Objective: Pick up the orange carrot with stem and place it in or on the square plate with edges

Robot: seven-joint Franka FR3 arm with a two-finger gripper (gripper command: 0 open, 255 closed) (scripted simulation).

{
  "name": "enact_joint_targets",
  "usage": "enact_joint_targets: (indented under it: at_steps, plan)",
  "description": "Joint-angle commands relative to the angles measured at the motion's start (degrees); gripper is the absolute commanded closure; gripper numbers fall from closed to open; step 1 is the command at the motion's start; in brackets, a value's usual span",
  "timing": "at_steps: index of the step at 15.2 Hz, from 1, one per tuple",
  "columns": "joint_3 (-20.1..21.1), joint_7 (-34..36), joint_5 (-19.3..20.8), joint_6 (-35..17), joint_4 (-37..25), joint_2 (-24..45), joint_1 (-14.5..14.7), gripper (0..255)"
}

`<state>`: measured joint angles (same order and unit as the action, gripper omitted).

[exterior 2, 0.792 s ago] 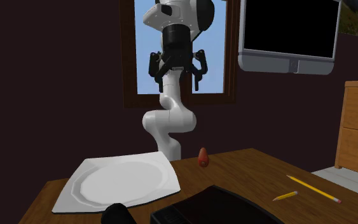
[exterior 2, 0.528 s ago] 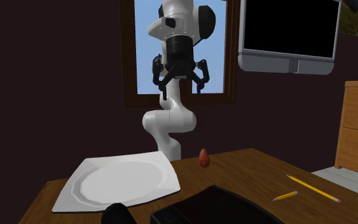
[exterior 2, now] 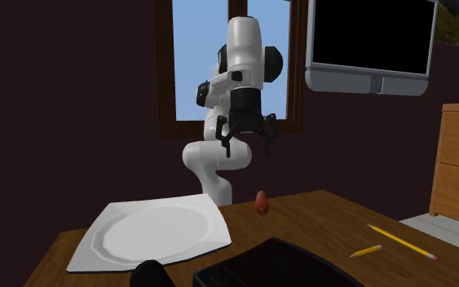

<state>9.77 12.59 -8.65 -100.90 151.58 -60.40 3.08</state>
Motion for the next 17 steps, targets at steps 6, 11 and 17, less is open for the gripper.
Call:
enact_joint_targets:
  at_steps: [6,11,17]
  plan:
    - [7.0,6.7,-6.1,-1.4,12.6,-10.3,5.2,0]
    - [11.3,10.1,-10.1,-3.1,18.4,-13.9,9.0,0]
    - [13.1,10.2,-12.0,-8.0,22.2,-12.6,10.0,0]
